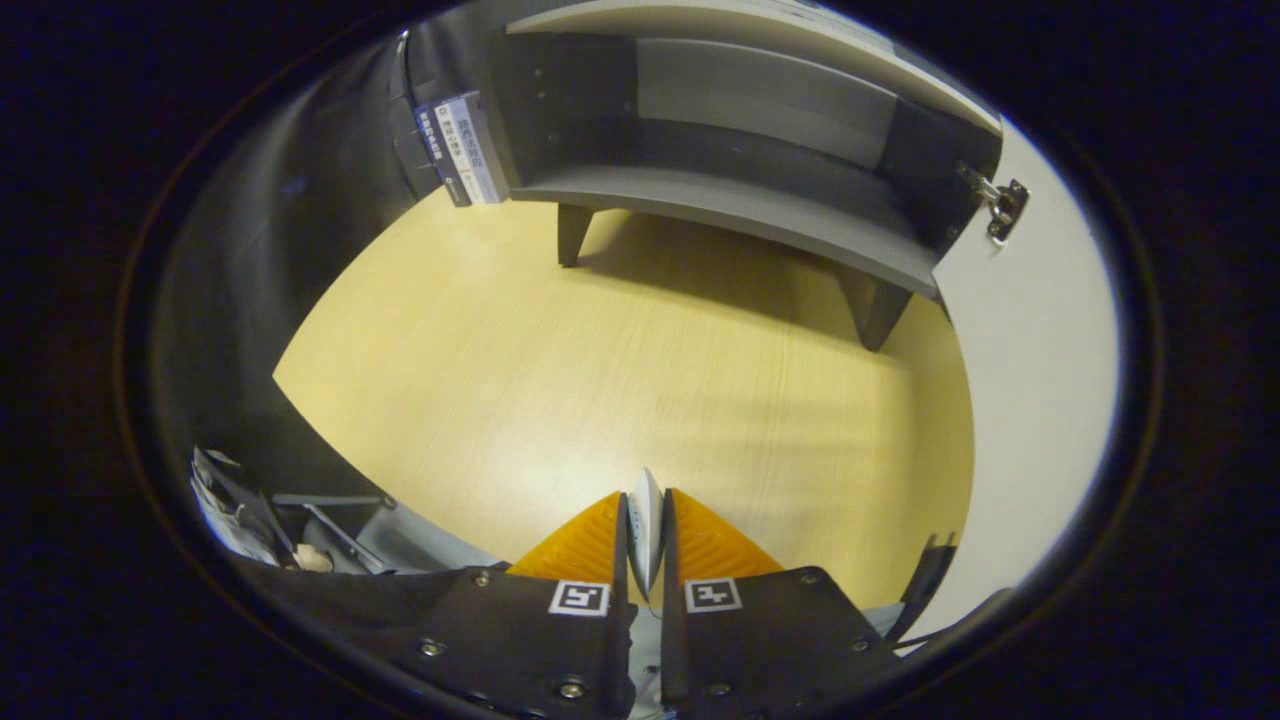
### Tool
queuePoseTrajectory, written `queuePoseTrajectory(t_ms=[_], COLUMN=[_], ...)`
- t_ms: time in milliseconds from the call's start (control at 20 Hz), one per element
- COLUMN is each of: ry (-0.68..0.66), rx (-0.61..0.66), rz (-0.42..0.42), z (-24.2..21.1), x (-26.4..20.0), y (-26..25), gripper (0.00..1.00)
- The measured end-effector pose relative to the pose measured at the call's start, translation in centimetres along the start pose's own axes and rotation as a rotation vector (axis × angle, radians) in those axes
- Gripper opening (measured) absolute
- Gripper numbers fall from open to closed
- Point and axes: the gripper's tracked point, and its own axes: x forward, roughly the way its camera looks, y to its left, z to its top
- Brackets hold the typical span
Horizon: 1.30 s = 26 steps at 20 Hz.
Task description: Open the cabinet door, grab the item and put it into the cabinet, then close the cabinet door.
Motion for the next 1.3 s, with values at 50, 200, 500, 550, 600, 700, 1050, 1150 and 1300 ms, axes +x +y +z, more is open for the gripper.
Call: queuePoseTrajectory(t_ms=[50,200,500,550,600,700,1050,1150,1300], ry=[-0.002,-0.016,-0.138,-0.151,-0.173,-0.214,-0.36,-0.383,-0.389], rx=[0.022,0.105,0.175,0.183,0.193,0.213,0.272,0.293,0.327], rz=[-0.007,-0.031,-0.054,-0.071,-0.073,-0.072,-0.098,-0.107,-0.122], z=[0.6,3.2,10.8,12.1,13.4,15.9,25.1,27.1,28.6], x=[-0.7,-3.5,-9.6,-10.4,-11.1,-12.5,-17.6,-18.2,-18.1], y=[-0.1,-0.7,-2.2,-2.8,-3.1,-3.6,-5.5,-6.2,-7.2], gripper=[0.14,0.14,0.13,0.13,0.13,0.13,0.13,0.13,0.13])
